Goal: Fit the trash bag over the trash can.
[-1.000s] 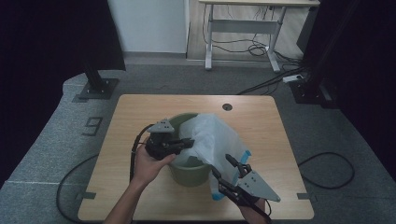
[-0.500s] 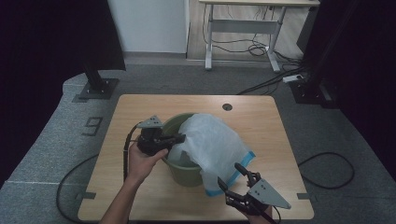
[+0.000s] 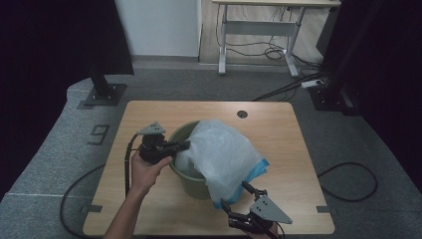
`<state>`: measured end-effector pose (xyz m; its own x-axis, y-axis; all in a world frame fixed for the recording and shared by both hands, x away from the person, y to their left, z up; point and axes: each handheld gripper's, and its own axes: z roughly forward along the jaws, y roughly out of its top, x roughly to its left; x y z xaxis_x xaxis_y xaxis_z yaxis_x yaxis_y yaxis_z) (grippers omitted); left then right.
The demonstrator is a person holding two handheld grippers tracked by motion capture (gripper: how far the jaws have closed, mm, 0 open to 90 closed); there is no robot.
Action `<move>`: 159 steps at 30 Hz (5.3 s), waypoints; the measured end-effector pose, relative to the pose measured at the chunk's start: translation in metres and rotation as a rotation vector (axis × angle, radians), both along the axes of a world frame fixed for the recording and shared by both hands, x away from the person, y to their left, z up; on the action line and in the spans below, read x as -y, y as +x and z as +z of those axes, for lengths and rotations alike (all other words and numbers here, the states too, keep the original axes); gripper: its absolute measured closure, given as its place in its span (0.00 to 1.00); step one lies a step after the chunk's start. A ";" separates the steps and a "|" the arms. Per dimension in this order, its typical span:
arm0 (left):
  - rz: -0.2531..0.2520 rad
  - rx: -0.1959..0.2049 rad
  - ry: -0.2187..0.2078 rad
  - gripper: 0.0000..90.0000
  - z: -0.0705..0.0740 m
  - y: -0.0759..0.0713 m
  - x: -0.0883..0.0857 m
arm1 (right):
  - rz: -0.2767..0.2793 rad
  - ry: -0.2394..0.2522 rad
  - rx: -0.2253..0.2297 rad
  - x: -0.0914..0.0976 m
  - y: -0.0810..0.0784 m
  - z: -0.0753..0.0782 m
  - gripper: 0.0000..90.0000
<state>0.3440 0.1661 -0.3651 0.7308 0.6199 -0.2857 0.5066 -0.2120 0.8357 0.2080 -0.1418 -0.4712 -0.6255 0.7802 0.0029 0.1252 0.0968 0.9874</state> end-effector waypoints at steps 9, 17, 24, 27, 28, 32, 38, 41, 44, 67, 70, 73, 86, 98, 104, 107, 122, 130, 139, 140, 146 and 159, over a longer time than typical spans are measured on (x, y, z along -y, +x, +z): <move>-0.006 -0.011 -0.012 0.96 -0.001 0.001 -0.005 | -0.058 -0.009 0.004 -0.016 0.010 0.000 0.18; -0.017 -0.016 -0.013 0.96 -0.001 0.000 -0.005 | -0.111 -0.010 0.042 -0.016 0.008 0.001 0.61; -0.026 -0.012 -0.013 0.96 0.001 0.000 -0.003 | -0.134 -0.003 0.052 -0.010 0.008 0.005 0.92; -0.027 -0.009 -0.010 0.96 0.002 -0.001 -0.003 | -0.136 0.005 0.057 -0.007 0.008 0.009 0.97; -0.028 -0.008 -0.009 0.95 0.003 -0.001 -0.002 | -0.135 0.007 0.061 -0.005 0.008 0.010 0.97; -0.027 0.007 -0.009 0.92 0.005 -0.002 -0.002 | -0.142 0.026 0.089 0.000 0.006 0.021 0.97; -0.020 0.078 0.003 0.76 0.015 -0.012 0.001 | -0.159 0.060 0.130 0.007 0.003 0.040 0.97; -0.013 0.110 0.011 0.66 0.022 -0.018 0.003 | -0.167 0.067 0.147 0.010 0.002 0.049 0.97; -0.017 0.124 0.023 0.59 0.027 -0.024 0.007 | -0.173 0.068 0.154 0.012 0.002 0.055 0.97; -0.111 0.140 0.045 0.39 0.033 -0.043 0.036 | -0.142 -0.029 0.152 -0.014 0.013 0.068 0.97; -0.118 0.134 0.057 0.36 0.030 -0.044 0.040 | -0.139 -0.039 0.147 -0.017 0.014 0.068 0.97; -0.129 0.133 0.059 0.33 0.026 -0.045 0.042 | -0.135 -0.043 0.144 -0.019 0.014 0.066 0.97; -0.175 0.158 0.061 0.28 0.029 -0.057 0.045 | -0.132 -0.059 0.114 -0.024 0.018 0.065 0.97; -0.178 0.169 0.087 0.51 0.022 -0.055 0.055 | -0.114 -0.050 0.136 -0.026 0.014 0.067 0.97; -0.221 0.159 0.073 0.84 0.018 -0.052 0.054 | -0.093 -0.034 0.129 -0.024 0.014 0.068 0.94; -0.231 0.147 0.056 0.93 0.016 -0.049 0.053 | -0.087 -0.030 0.126 -0.024 0.014 0.067 0.87; -0.118 0.108 -0.039 0.99 0.009 -0.029 0.033 | -0.067 0.059 0.124 0.003 -0.013 0.053 0.53; -0.123 0.098 -0.033 0.99 0.009 -0.026 0.035 | -0.028 0.025 0.116 0.001 -0.018 0.046 0.51; -0.123 0.084 -0.029 0.99 0.009 -0.021 0.033 | -0.035 -0.015 0.139 -0.006 -0.012 0.045 0.49; -0.124 0.081 -0.028 0.99 0.009 -0.020 0.032 | -0.035 -0.027 0.144 -0.008 -0.011 0.045 0.49; -0.124 0.073 -0.021 0.99 0.008 -0.019 0.031 | -0.059 -0.036 0.155 -0.010 -0.005 0.048 0.54; -0.124 0.068 -0.023 0.99 0.007 -0.018 0.031 | -0.058 -0.042 0.163 -0.010 0.000 0.055 0.78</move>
<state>0.3259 0.1354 -0.3578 0.8195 0.5176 -0.2460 0.4196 -0.2495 0.8728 0.2082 -0.1316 -0.4165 -0.5691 0.8122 -0.1285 -0.0295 0.1360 0.9903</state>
